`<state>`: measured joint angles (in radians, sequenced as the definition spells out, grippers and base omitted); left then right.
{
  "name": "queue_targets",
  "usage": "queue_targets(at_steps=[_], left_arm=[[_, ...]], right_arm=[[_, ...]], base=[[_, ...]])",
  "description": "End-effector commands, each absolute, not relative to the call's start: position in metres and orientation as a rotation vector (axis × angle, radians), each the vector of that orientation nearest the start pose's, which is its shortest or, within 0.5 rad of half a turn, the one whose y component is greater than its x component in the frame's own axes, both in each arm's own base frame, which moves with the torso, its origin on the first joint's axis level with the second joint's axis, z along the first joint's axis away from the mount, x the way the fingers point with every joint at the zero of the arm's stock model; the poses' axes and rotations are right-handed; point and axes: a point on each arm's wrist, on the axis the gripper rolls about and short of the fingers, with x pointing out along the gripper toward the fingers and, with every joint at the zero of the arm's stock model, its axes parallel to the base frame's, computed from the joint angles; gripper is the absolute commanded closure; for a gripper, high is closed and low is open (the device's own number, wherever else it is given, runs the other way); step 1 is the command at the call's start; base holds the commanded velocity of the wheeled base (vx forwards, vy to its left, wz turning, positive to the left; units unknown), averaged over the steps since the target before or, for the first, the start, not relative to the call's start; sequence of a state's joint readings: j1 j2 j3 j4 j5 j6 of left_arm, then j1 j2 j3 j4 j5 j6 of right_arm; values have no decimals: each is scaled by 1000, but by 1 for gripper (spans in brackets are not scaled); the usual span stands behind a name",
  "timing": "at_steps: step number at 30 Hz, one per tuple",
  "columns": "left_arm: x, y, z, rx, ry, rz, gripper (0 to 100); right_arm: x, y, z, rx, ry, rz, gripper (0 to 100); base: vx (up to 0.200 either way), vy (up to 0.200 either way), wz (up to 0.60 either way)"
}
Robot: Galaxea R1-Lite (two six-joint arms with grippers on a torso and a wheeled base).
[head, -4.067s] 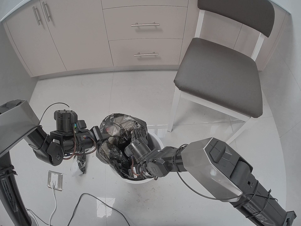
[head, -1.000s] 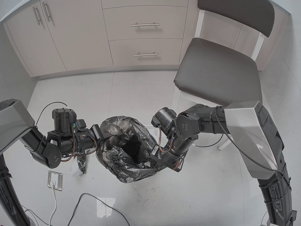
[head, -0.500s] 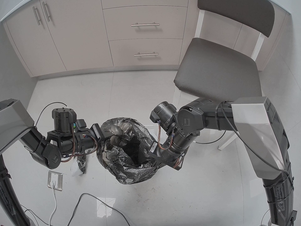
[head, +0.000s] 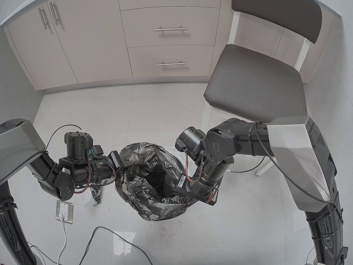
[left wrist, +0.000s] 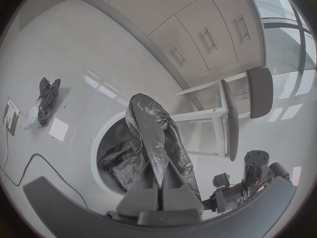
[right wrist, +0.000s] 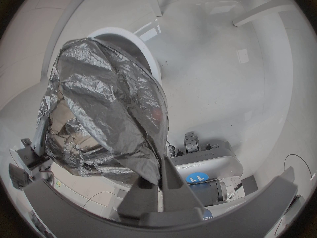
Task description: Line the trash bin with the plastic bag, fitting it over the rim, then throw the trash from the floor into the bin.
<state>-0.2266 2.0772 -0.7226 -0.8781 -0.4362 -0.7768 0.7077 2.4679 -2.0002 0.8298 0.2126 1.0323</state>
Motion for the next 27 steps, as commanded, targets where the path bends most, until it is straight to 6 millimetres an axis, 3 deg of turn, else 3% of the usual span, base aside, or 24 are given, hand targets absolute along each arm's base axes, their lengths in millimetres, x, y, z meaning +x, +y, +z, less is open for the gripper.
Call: queue_targets(at_steps=[1,8,15,27], left_arm=[[337,-87,54,-767,727,-426,100],[340,-83,44,-654,703,-395,100],[345,-78,31,-469,664,-321,100],[360,-79,9,-447,672,-306,100]], right_arm=[[339,304,59,466,1556,35,100],[337,311,30,410,1594,16,100],[335,321,23,335,1520,49,100],[327,335,19,180,1431,134,100]], base=[[0,0,0],[0,0,0],[0,0,0],[0,0,0]])
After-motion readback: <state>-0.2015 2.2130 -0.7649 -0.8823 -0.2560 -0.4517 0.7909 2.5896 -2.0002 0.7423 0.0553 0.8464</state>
